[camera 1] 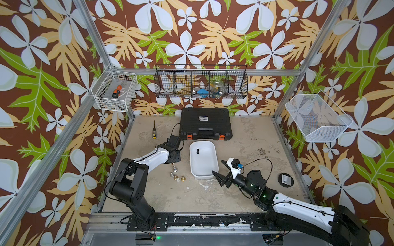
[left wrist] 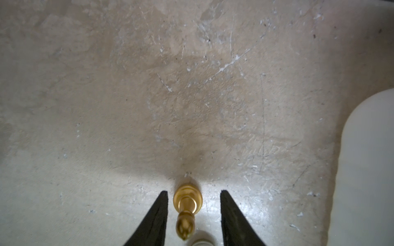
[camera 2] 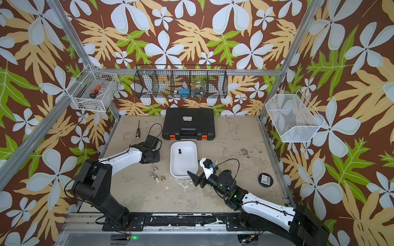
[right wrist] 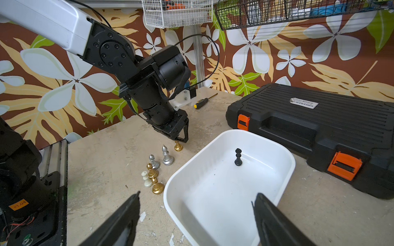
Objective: Put the chess pieces into the storage box
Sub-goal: Pick up the chess piece at the center of the board.
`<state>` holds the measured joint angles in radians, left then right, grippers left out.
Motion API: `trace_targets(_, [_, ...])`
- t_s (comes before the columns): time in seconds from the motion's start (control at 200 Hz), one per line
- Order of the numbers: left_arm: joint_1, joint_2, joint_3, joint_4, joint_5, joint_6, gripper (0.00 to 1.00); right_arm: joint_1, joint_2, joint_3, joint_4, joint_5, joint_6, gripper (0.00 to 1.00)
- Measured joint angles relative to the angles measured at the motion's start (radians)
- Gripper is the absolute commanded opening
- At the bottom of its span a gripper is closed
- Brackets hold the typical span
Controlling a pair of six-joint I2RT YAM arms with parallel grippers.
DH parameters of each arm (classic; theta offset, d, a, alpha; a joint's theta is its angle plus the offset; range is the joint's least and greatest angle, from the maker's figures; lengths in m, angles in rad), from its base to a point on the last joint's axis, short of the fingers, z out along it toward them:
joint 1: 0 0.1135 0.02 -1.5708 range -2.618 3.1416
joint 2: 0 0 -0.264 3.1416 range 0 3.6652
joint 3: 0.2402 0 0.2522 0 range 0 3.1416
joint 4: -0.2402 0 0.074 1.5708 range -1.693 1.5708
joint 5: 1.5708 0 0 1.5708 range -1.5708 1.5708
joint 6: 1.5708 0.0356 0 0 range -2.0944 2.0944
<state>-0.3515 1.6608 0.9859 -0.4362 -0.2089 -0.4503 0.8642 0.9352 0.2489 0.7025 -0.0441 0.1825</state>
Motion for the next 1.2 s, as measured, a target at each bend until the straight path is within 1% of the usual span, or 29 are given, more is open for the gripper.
trace_targets(0.11, [0.001, 0.006, -0.011, 0.009, 0.000, 0.000, 0.37, 0.000, 0.000, 0.000, 0.000, 0.000, 0.000, 0.84])
trace_targets(0.24, [0.002, 0.008, -0.024, 0.020, 0.000, 0.000, 0.34, 0.000, 0.000, 0.000, 0.000, 0.000, 0.000, 0.84])
trace_targets(0.4, [0.002, 0.009, -0.029, 0.032, -0.001, 0.001, 0.28, 0.000, 0.004, 0.000, 0.000, 0.000, 0.000, 0.84])
trace_targets(0.746, [0.003, 0.026, -0.023, 0.039, -0.019, 0.005, 0.33, 0.000, 0.008, 0.000, 0.000, -0.001, 0.000, 0.84])
trace_targets(1.006, [0.008, 0.026, -0.019, 0.042, -0.030, 0.008, 0.28, 0.000, 0.012, 0.000, 0.001, -0.005, 0.001, 0.84])
trace_targets(1.086, [0.008, 0.026, -0.016, 0.044, -0.029, 0.008, 0.23, 0.000, 0.016, 0.000, 0.001, -0.008, 0.001, 0.84])
trace_targets(1.201, [0.008, 0.026, -0.017, 0.047, -0.025, 0.012, 0.22, 0.000, 0.016, 0.000, 0.001, -0.009, 0.002, 0.84])
